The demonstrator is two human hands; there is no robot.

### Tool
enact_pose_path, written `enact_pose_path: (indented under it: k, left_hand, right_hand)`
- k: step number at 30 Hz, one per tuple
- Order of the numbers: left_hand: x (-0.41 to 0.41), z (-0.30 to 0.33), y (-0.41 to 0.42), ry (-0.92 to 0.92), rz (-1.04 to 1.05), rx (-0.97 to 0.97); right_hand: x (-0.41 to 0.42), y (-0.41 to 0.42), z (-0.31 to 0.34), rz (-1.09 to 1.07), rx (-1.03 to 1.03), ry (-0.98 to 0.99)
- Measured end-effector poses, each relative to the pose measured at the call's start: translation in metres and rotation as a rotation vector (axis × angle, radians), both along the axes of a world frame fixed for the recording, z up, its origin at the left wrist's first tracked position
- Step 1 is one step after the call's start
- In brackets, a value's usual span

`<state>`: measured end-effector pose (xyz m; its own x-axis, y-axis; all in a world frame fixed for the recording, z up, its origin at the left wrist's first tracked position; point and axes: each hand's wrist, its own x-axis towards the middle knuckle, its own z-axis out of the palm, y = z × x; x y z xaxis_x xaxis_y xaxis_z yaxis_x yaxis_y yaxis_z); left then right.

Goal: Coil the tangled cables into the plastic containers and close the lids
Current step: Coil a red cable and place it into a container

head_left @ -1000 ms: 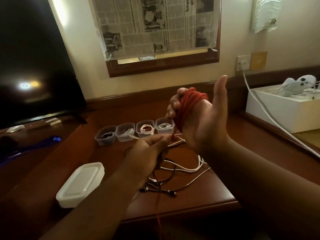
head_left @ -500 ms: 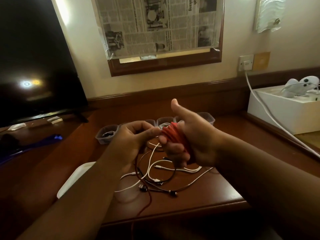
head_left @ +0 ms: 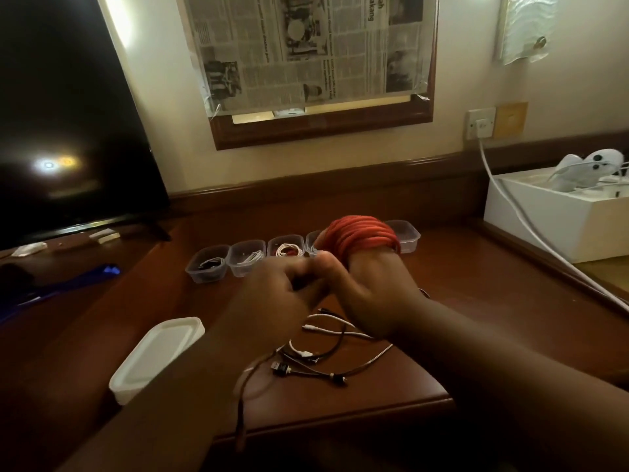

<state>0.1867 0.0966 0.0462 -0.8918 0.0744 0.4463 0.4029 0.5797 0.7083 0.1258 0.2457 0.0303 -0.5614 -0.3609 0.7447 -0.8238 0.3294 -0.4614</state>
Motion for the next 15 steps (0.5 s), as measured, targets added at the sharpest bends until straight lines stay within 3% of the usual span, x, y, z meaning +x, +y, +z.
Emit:
enact_pose_path:
  k: [2, 6, 11, 15]
  left_hand:
    - [0.002, 0.009, -0.005, 0.083, 0.058, 0.006]
    - [-0.002, 0.012, -0.012, 0.080, 0.049, 0.034]
    - [-0.008, 0.001, -0.010, -0.214, -0.350, 0.332]
    - [-0.003, 0.003, 0.000, -0.110, -0.312, 0.320]
  right_hand:
    - [0.007, -0.001, 0.005, 0.062, 0.079, -0.164]
    - [0.014, 0.002, 0.024, 0.363, 0.077, -0.844]
    - [0.023, 0.006, 0.028, 0.763, 0.095, -1.081]
    - [0.027, 0.004, 0.026, 0.904, 0.023, -1.126]
